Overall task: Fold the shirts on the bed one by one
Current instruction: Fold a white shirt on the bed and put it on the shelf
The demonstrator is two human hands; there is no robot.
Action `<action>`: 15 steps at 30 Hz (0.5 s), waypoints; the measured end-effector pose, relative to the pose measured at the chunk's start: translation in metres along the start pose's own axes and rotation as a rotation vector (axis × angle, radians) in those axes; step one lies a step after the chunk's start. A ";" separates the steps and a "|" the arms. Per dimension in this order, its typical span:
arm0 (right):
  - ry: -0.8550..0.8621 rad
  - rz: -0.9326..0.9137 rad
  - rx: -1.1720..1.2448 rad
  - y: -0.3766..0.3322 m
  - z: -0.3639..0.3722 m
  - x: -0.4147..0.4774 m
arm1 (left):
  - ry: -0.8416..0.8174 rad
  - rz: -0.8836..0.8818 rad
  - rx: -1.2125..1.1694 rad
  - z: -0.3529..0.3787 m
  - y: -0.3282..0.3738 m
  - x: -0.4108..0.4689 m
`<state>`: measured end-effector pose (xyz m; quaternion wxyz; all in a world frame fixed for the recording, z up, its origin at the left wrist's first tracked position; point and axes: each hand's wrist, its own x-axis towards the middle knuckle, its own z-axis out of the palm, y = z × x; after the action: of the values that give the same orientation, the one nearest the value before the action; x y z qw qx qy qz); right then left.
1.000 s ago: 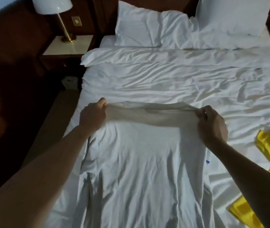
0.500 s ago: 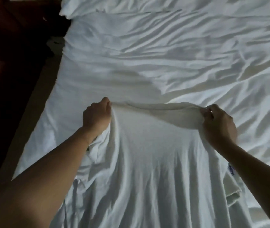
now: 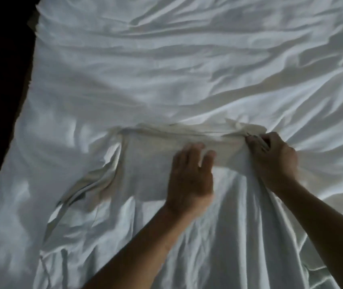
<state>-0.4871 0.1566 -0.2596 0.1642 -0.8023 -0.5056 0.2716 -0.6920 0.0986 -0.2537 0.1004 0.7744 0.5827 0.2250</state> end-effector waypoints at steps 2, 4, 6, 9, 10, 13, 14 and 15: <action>-0.063 0.003 0.066 0.007 -0.007 0.005 | -0.130 0.073 -0.098 0.031 0.038 -0.004; -0.147 0.037 0.208 0.018 -0.020 0.013 | -0.145 0.028 -0.128 0.054 0.051 0.004; -0.271 0.121 0.427 0.030 -0.041 0.013 | -0.152 -0.002 -0.100 0.066 0.052 0.013; -0.459 0.164 0.484 0.049 -0.060 0.000 | -0.189 0.053 -0.001 0.079 0.048 0.015; -0.510 0.139 0.443 0.055 -0.063 -0.006 | -0.191 0.068 0.027 0.084 0.046 0.014; -0.572 0.144 0.433 0.073 -0.070 -0.020 | -0.206 0.077 0.125 0.094 0.043 0.011; -0.579 0.159 0.428 0.077 -0.072 -0.025 | -0.213 0.080 0.153 0.096 0.042 0.011; -0.579 0.172 0.412 0.082 -0.075 -0.030 | -0.216 0.079 0.167 0.097 0.041 0.010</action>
<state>-0.3923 0.0949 -0.2358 0.1489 -0.6818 -0.3968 0.5963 -0.6092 0.1065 -0.3193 0.0889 0.8222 0.5541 0.0951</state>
